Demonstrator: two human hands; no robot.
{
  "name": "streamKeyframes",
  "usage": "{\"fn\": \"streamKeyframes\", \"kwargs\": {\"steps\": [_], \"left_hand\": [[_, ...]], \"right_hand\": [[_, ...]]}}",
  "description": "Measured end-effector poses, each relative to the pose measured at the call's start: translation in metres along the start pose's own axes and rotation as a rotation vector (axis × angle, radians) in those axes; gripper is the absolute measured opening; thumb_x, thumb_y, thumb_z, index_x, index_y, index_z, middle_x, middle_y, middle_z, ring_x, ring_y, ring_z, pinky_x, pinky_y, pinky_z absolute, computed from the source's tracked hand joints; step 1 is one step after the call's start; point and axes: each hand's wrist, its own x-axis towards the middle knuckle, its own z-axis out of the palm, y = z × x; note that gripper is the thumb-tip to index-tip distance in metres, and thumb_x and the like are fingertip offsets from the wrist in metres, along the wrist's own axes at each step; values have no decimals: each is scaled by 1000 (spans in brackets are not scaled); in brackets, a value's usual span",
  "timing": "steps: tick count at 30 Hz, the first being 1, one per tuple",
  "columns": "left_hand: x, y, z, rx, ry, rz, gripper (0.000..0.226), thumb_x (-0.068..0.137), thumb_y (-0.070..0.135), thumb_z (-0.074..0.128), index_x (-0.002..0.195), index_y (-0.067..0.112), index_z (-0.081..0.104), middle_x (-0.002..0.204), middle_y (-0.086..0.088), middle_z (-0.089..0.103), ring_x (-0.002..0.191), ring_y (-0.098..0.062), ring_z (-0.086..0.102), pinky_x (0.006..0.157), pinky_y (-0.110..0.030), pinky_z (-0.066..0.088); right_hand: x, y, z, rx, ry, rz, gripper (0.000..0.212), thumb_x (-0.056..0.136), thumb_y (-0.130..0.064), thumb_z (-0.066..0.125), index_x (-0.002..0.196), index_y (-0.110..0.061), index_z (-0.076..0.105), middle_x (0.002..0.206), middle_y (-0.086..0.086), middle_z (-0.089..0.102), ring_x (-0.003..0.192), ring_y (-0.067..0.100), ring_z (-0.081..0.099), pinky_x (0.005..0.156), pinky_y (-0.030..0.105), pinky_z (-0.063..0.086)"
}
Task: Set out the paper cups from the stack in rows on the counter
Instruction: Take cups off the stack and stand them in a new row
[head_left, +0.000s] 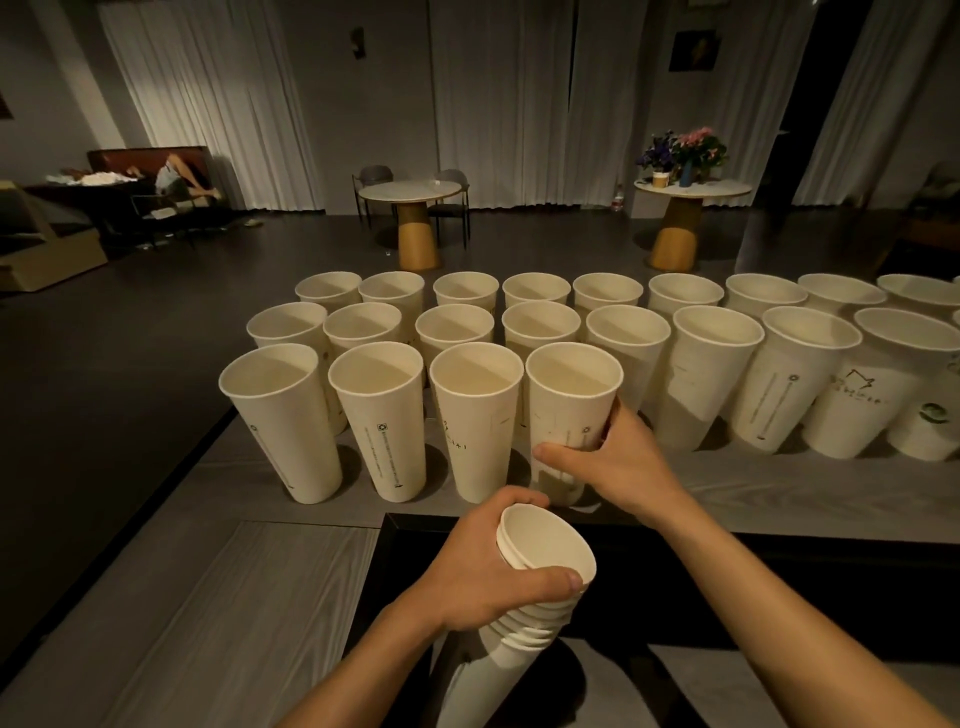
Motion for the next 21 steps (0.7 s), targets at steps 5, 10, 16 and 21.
{"fn": "streamKeyframes", "kwargs": {"steps": [5,10,16,21], "left_hand": [[-2,-1,1,14,11,-4,92,49,57,93,129,34,55,119,9,68,110,-5,66,89,-21,55],[-2,7,11,46,36,38,93,44,47,101,125,32,58,119,9,71,112,-4,68,98,-33,58],[2,40,42,85,83,208,58,58,32,93,106,45,64,110,8,73,104,-9,72,91,-40,60],[5,53,58,115,60,227,70,56,39,93,117,39,59,114,15,71,109,-3,68,95,-36,59]], "right_hand": [[-16,-1,-10,-64,-137,139,105,55,-59,92,143,-26,47,140,-7,60,129,17,58,104,44,52],[-75,-25,-30,-307,-36,30,81,75,-82,56,137,-30,54,125,-10,58,112,8,56,89,29,46],[-105,-28,-33,-620,-290,-2,74,83,-89,30,124,-33,55,109,-8,52,107,10,48,90,33,47],[-114,-28,-57,-597,-209,-87,63,90,-80,34,127,-34,55,104,-11,47,105,7,43,89,27,42]]}}
